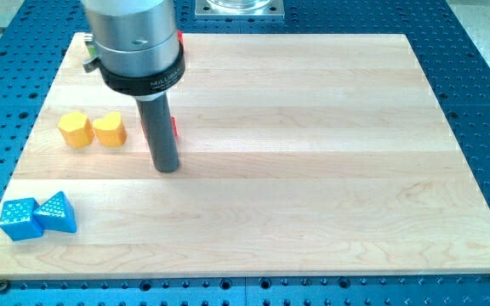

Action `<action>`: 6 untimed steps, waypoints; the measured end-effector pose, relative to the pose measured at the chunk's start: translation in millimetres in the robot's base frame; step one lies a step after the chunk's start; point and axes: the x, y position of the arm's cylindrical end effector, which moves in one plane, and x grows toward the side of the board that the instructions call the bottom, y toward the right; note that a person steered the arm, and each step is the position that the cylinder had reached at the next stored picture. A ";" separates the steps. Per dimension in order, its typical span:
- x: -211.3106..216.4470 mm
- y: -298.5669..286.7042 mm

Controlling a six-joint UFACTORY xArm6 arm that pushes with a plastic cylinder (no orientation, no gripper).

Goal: Slide the red star diagonal to the yellow heart

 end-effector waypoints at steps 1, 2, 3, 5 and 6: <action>-33.4 -5.9; -72.4 -5.8; -82.7 -6.0; -87.8 -11.4; -90.6 -10.4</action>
